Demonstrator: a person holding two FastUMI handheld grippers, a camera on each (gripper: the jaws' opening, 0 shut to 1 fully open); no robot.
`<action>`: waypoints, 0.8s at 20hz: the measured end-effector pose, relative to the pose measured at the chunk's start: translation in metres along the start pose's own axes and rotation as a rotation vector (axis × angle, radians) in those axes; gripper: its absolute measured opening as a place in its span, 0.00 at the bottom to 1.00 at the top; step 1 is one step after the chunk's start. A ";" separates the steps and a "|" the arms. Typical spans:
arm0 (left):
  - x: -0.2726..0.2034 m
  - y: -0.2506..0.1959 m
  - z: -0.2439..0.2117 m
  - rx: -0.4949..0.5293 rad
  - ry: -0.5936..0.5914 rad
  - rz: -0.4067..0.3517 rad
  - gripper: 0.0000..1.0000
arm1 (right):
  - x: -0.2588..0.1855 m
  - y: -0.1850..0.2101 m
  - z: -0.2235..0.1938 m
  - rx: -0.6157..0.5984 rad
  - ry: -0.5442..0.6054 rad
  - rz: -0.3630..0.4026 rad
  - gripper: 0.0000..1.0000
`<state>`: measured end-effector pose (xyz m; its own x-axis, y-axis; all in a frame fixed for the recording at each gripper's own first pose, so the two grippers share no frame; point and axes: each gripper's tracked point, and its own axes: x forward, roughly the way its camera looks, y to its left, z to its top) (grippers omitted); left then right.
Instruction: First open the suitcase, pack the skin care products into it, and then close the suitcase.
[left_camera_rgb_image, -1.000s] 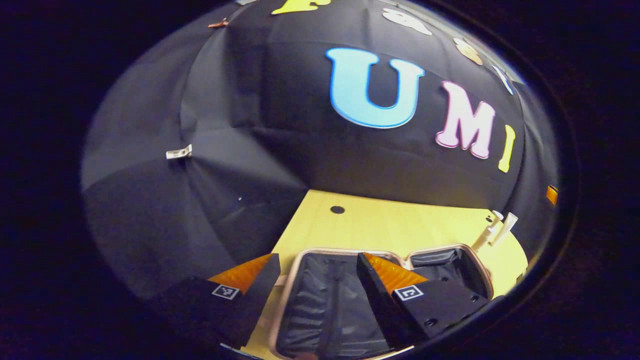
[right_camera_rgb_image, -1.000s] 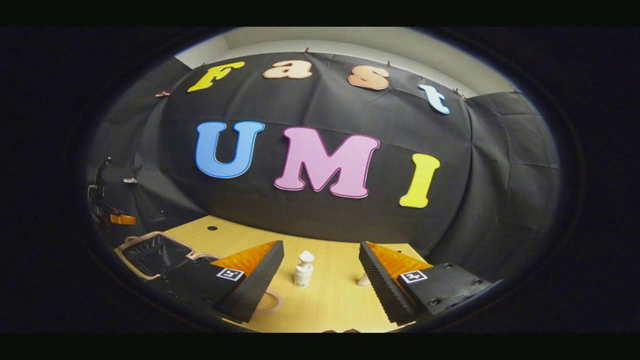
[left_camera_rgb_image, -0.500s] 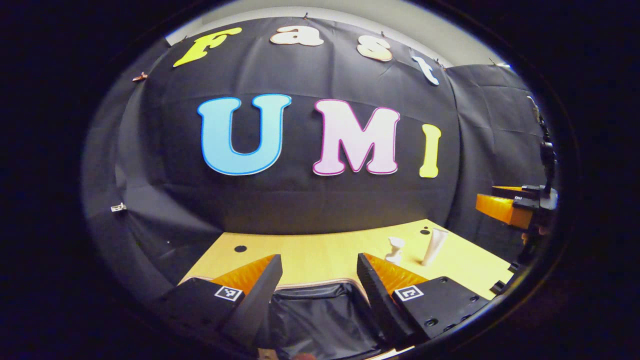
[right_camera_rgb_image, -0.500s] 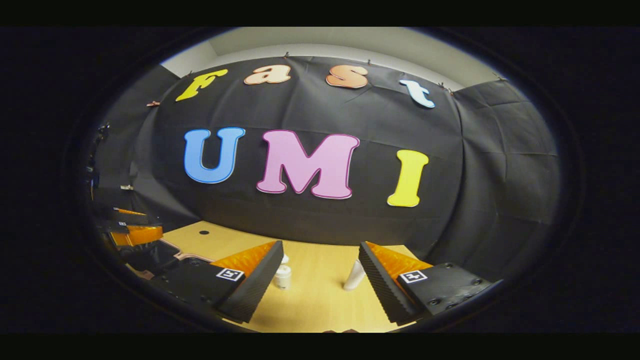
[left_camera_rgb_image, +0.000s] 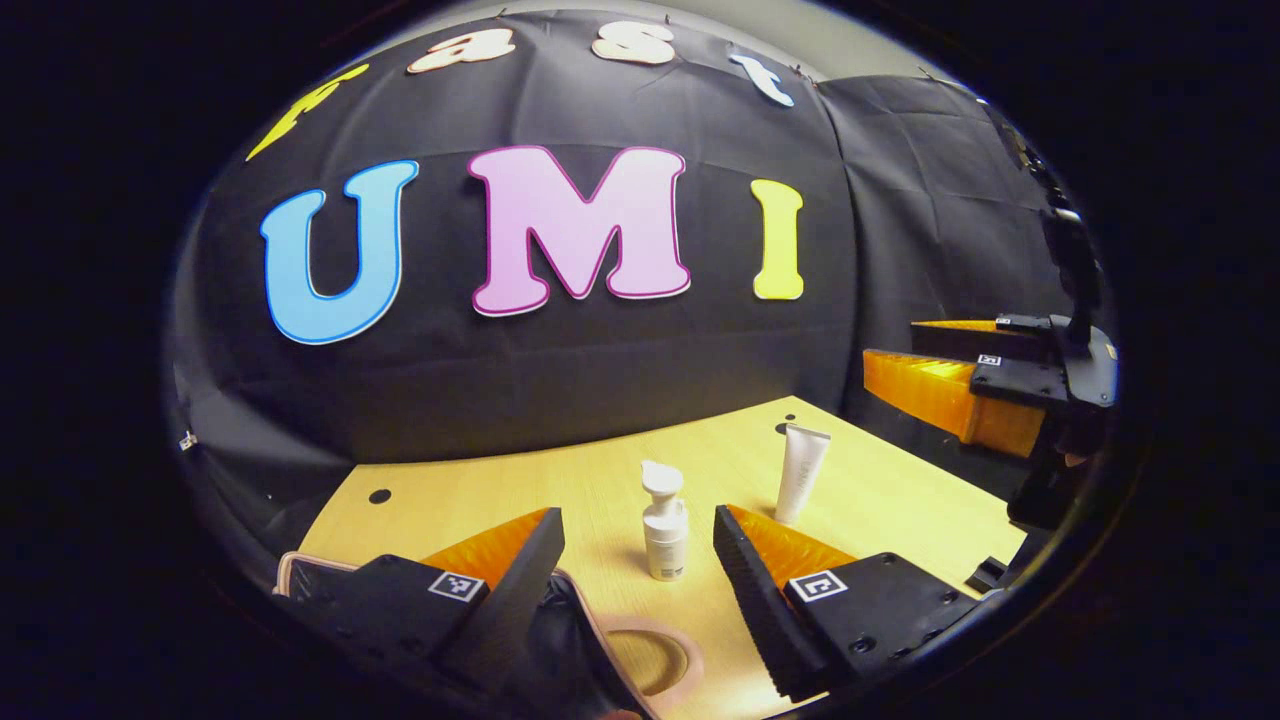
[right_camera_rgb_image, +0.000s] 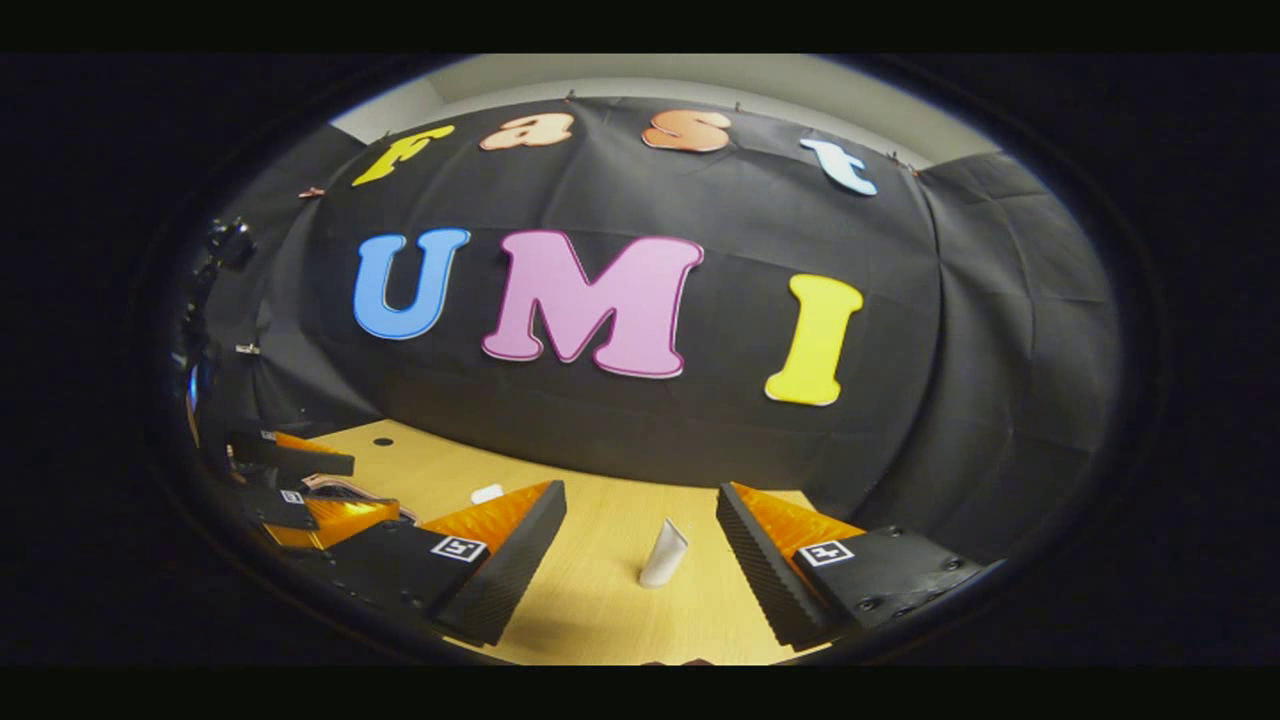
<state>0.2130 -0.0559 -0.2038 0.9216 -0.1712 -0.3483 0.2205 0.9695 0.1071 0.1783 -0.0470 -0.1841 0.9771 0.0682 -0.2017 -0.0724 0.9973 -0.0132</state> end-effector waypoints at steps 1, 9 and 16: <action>0.013 -0.007 -0.008 -0.007 0.020 -0.003 0.95 | 0.008 -0.006 -0.008 0.002 0.011 0.000 0.96; 0.102 -0.019 -0.060 -0.017 0.178 0.073 0.95 | 0.089 -0.023 -0.105 0.017 0.162 0.086 0.97; 0.154 -0.016 -0.103 -0.009 0.280 0.106 0.95 | 0.129 -0.015 -0.160 0.056 0.255 0.119 0.97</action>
<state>0.3184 -0.0792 -0.3550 0.8154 -0.0153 -0.5787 0.1239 0.9811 0.1486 0.2736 -0.0571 -0.3672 0.8799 0.1825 -0.4387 -0.1649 0.9832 0.0782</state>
